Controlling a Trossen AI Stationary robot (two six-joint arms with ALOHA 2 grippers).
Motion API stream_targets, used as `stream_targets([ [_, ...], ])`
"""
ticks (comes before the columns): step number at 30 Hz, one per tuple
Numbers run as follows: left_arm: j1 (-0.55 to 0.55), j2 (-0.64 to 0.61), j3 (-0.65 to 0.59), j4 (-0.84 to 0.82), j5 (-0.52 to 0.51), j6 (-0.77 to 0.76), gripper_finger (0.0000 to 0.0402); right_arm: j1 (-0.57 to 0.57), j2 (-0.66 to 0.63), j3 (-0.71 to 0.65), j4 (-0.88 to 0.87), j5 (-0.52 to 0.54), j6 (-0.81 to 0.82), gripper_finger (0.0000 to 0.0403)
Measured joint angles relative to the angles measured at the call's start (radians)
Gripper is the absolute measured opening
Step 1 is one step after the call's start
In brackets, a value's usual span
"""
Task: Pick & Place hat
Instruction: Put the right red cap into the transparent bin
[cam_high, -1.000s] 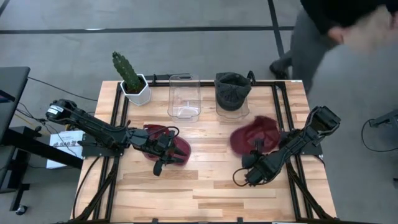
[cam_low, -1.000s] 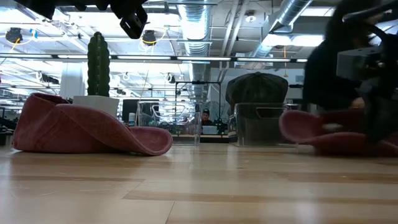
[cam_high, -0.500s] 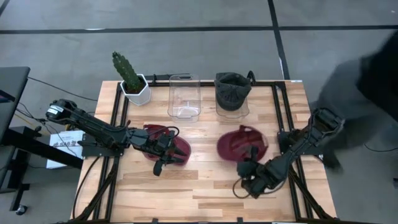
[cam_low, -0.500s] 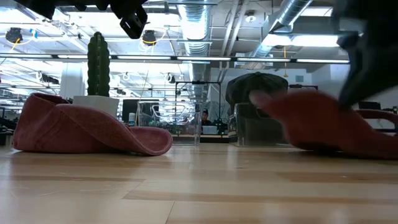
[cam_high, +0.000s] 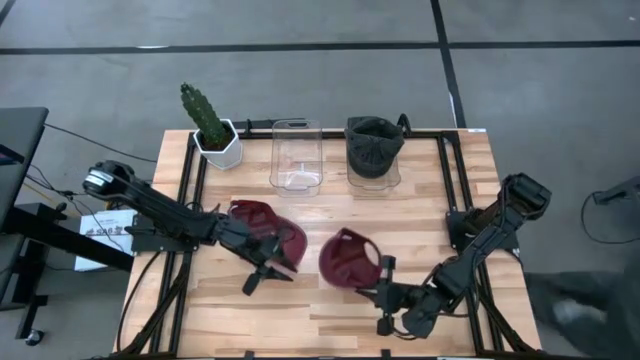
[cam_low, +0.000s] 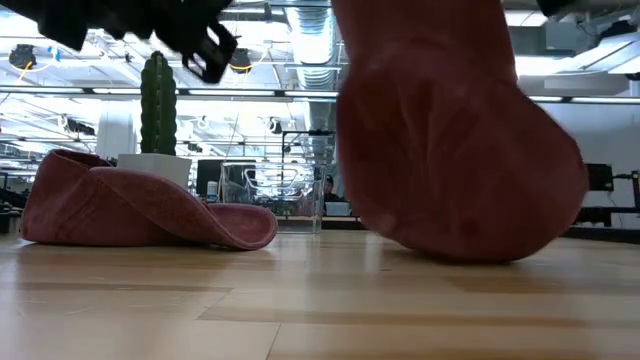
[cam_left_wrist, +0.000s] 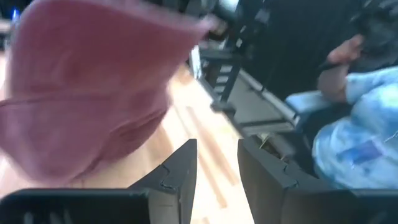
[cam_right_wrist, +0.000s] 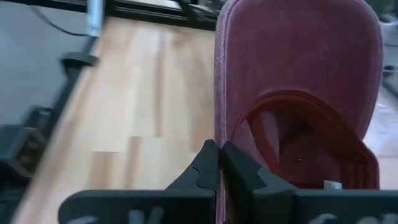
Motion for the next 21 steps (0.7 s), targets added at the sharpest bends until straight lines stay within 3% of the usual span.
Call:
stream_targets([
  [7,0.019,0.113,0.0,0.082,-0.115,0.121,0.0113,-0.042,0.0,-0.011,0.04,-0.176,0.051,0.0],
  [17,-0.011,0.132,0.001,0.143,-0.132,0.475,0.0113,-0.114,0.0,-0.083,0.045,-0.324,0.136,0.0],
  [21,-0.042,0.163,0.001,0.141,-0.205,0.592,0.0113,-0.155,0.0,-0.09,0.079,-0.426,0.136,0.0],
])
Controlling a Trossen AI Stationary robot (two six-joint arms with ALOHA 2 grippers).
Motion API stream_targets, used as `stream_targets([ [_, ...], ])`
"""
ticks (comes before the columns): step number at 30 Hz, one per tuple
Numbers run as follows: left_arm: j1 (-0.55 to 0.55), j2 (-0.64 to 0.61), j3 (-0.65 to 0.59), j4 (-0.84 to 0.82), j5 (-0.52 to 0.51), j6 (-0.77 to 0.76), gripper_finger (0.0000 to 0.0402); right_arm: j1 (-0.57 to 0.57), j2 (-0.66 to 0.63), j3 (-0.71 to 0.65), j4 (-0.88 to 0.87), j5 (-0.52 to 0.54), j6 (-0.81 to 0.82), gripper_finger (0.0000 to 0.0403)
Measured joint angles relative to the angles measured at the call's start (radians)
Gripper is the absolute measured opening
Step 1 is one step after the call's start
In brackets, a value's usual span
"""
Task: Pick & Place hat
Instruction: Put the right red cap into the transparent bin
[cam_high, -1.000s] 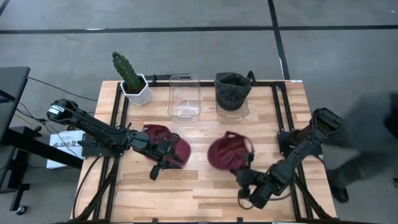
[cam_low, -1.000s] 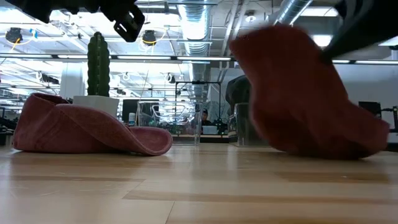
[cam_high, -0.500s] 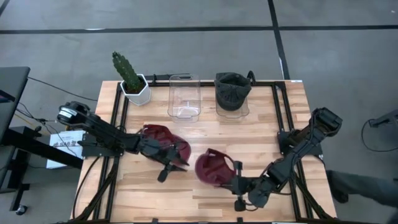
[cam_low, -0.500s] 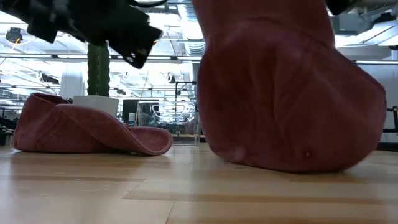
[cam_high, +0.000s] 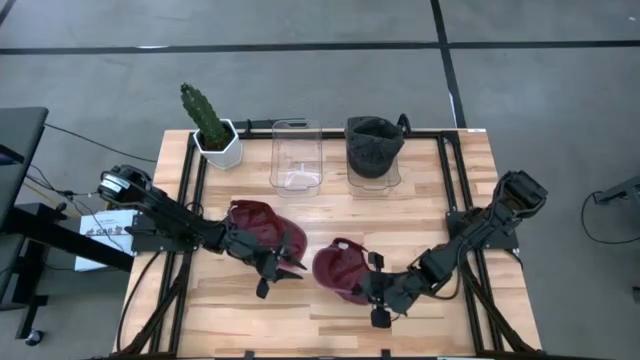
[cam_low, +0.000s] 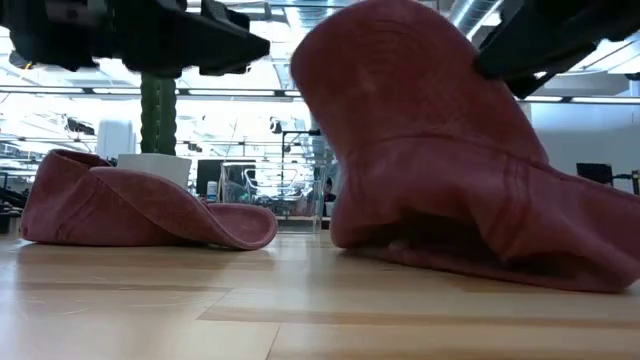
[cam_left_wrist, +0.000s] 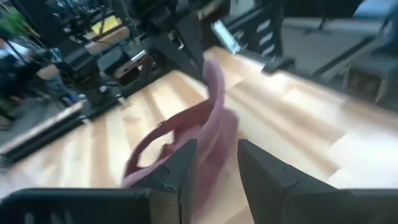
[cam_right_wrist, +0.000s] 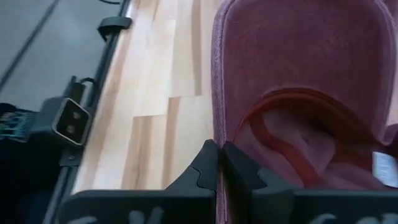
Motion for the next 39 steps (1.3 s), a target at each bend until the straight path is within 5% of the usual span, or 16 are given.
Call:
stream_targets([
  [5,-0.015,0.025,0.0,0.007,-0.104,0.095,0.0113,-0.052,0.0,0.0,0.022,-0.129,0.0,0.0],
  [13,-0.015,0.025,0.0,0.016,-0.11,0.102,0.0113,-0.129,0.0,0.0,0.037,-0.264,-0.001,0.0],
  [33,-0.015,0.025,0.0,0.016,-0.084,0.028,0.0113,-0.198,0.0,0.036,0.141,-0.358,-0.147,0.0],
  [39,-0.016,0.025,-0.002,0.008,-0.082,-0.019,0.007,-0.199,0.0,0.043,0.148,-0.358,-0.156,0.0008],
])
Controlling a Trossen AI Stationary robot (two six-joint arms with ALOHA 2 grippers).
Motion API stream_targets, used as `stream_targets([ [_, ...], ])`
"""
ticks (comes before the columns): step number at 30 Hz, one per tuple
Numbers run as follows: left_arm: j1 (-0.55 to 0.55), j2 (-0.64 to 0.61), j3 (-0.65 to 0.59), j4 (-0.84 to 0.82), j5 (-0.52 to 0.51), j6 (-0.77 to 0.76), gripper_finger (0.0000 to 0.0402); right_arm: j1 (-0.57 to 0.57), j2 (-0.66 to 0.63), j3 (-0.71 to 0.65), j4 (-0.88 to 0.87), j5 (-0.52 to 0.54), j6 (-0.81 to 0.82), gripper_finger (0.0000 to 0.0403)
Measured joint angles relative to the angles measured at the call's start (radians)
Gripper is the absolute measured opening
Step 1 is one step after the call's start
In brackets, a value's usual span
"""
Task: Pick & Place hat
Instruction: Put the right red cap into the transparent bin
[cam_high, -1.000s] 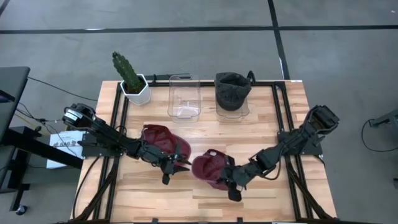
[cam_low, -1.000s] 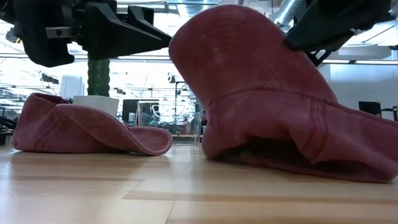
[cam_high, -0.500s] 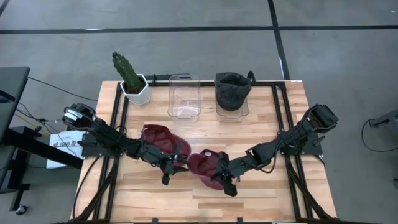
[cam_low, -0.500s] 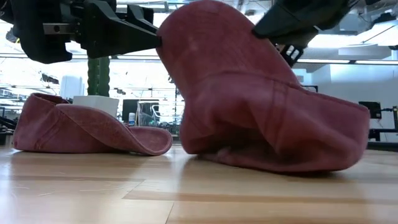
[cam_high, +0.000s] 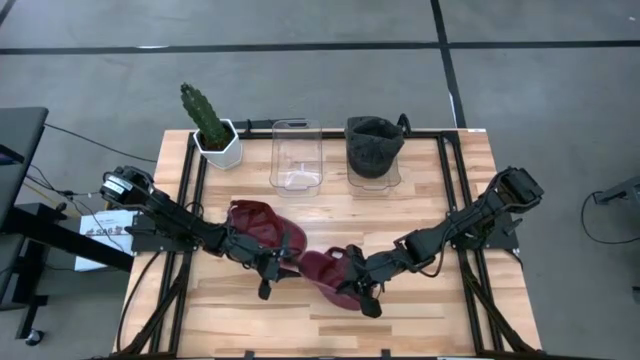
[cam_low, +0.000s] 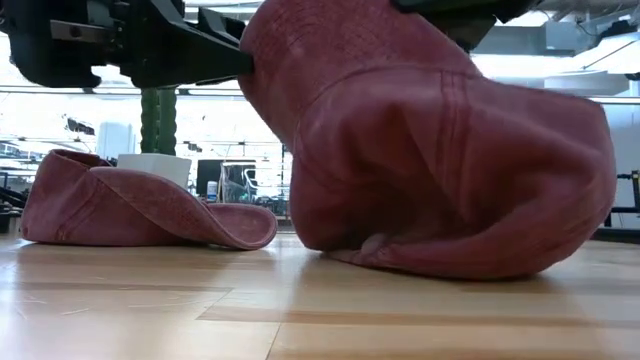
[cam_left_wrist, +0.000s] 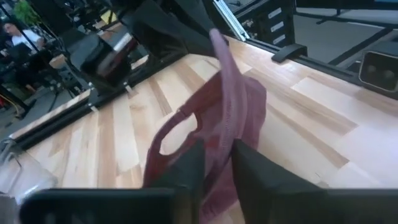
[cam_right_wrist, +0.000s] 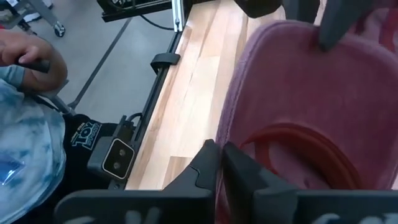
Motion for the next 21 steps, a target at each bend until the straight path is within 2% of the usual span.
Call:
stream_targets([
  [2,0.0,0.0,-0.001,-0.008,0.013,0.001,0.0037,0.0,0.0,0.001,0.003,0.001,0.0,0.0016],
  [4,0.002,0.001,-0.002,-0.015,0.07,0.0,0.0015,0.001,0.0,0.002,0.01,0.002,0.001,0.0023],
  [6,0.009,0.002,-0.002,-0.005,0.145,-0.003,0.0014,0.002,-0.001,0.004,0.016,-0.007,0.007,0.0028],
  [8,0.009,0.002,-0.002,0.003,0.174,-0.005,0.0015,0.0,-0.001,0.006,0.019,-0.039,0.005,0.0031],
  [12,0.009,0.001,-0.002,0.007,0.179,-0.006,0.0013,-0.001,-0.001,0.006,0.007,-0.077,0.005,0.0032],
  [21,0.011,-0.002,0.004,0.028,0.17,-0.011,0.0013,-0.008,-0.004,0.005,-0.082,-0.04,0.03,0.0065],
])
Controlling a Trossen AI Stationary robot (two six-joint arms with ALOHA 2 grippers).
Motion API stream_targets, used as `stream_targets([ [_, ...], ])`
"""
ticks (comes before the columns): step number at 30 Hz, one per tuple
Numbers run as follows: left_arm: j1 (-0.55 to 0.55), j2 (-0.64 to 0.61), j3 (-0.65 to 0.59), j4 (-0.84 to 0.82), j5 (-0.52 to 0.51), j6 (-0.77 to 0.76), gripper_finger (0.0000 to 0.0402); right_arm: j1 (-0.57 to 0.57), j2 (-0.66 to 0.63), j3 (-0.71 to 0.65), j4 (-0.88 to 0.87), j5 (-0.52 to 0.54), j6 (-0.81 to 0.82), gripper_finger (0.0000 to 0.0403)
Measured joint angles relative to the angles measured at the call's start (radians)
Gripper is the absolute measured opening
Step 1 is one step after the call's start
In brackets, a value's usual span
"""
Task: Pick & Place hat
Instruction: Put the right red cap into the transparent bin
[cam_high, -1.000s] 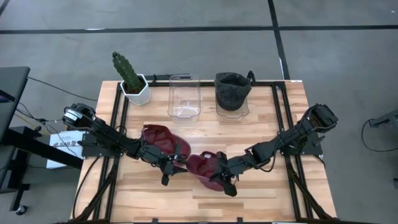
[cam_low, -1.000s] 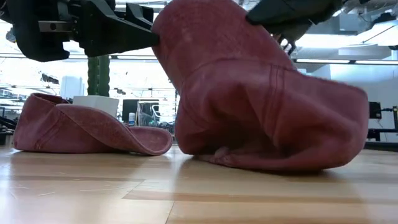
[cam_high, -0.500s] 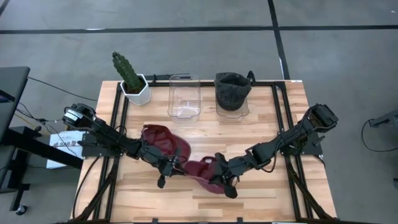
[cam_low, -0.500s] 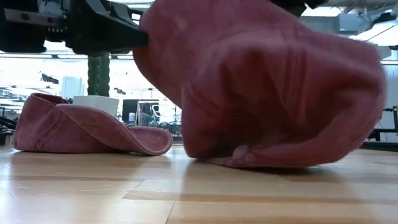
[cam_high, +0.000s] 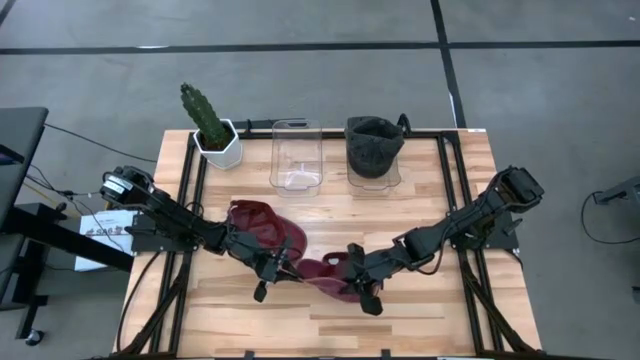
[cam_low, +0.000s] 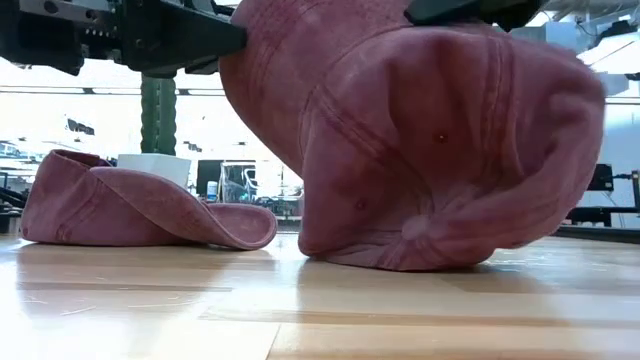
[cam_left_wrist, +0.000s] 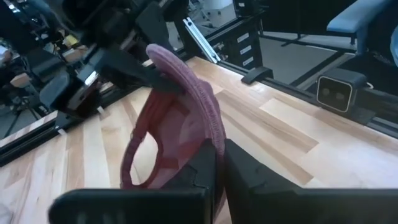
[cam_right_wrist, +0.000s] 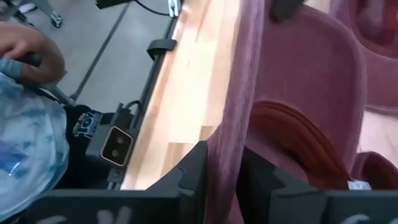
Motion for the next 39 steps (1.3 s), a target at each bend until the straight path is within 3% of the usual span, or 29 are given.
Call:
stream_targets([
  [8,-0.001,0.0,0.0,-0.005,0.01,-0.004,0.0013,0.014,-0.021,-0.001,-0.008,-0.001,0.002,0.0117],
  [15,-0.003,0.0,-0.001,-0.018,0.014,-0.004,0.0013,0.05,-0.131,-0.002,-0.015,0.029,-0.004,0.0162],
  [19,-0.002,0.0,-0.002,-0.02,0.013,-0.005,0.0013,0.09,-0.214,-0.001,-0.126,0.221,-0.006,0.0162],
  [23,-0.003,-0.001,-0.002,-0.019,-0.026,-0.035,0.0013,0.147,-0.335,-0.002,-0.311,0.547,0.013,0.0137],
  [27,-0.002,-0.044,-0.002,-0.013,-0.212,-0.122,0.0013,0.229,-0.438,-0.002,-0.498,0.905,0.123,0.0093],
  [30,-0.002,-0.1,-0.003,-0.006,-0.369,-0.226,0.0013,0.275,-0.476,-0.002,-0.621,1.091,0.234,0.0053],
  [33,-0.009,-0.149,-0.003,0.001,-0.465,-0.337,0.0013,0.285,-0.473,-0.002,-0.722,1.154,0.35,0.0011],
  [39,-0.075,-0.158,-0.003,0.089,-0.469,-0.363,0.0013,0.235,-0.354,-0.002,-0.875,1.143,0.547,0.0002],
])
